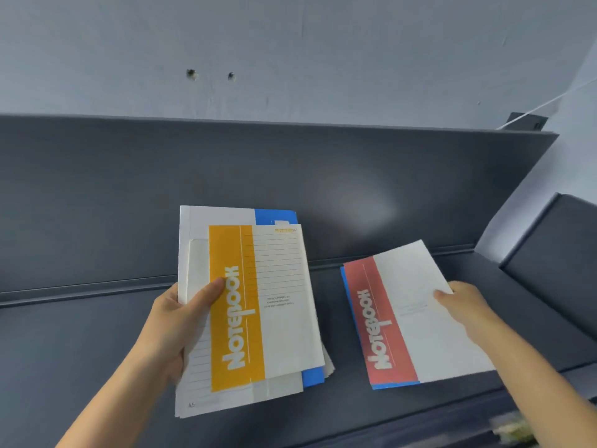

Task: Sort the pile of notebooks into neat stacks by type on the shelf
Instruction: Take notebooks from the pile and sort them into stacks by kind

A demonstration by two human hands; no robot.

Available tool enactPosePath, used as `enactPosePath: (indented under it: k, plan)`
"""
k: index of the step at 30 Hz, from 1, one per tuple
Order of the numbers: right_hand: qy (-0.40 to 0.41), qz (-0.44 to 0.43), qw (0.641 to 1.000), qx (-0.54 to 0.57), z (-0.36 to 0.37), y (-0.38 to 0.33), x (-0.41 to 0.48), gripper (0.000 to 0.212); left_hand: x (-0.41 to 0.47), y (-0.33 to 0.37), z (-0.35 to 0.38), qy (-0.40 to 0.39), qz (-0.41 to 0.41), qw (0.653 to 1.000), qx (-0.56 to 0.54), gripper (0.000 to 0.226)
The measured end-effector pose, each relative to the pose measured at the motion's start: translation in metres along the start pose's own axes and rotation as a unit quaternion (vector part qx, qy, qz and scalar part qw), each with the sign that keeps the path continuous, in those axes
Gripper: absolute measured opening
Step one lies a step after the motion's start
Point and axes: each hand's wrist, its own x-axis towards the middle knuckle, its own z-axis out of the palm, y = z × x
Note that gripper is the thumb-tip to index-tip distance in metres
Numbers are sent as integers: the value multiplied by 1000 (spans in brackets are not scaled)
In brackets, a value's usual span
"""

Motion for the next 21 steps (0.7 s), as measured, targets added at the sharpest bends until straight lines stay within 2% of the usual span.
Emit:
enactPosePath:
  k: [7,9,11,13,14,16,17,18,21]
  plan:
    - [-10,-24,996,-89,-6,23,34,7,3,-9,65,-29,-21,999,1,31]
    - [-13,-41,990,-137,-2,22,36,14,4,-11,77,-35,-32,999,-2,30]
    - [10,-79,976,-205,1,15,33,31,3,-13,86,-39,-39,998,-5,28]
    - [11,-132,979,-157,6,-3,15,44,3,-15,93,-39,-48,998,-9,28]
    - [-26,-151,984,-93,11,-15,0,45,3,-16,96,-38,-53,998,-11,28]
    - [-160,-156,975,9,24,-37,-33,43,3,-17,100,-37,-60,997,-13,30]
    - [-220,-153,963,27,35,-43,-46,38,3,-16,102,-36,-61,997,-11,31]
    - [-246,-159,956,30,46,-44,-55,35,3,-16,102,-34,-62,997,-7,34]
    - [-202,-152,966,61,68,-45,-65,37,4,-13,96,-30,-60,998,7,37]
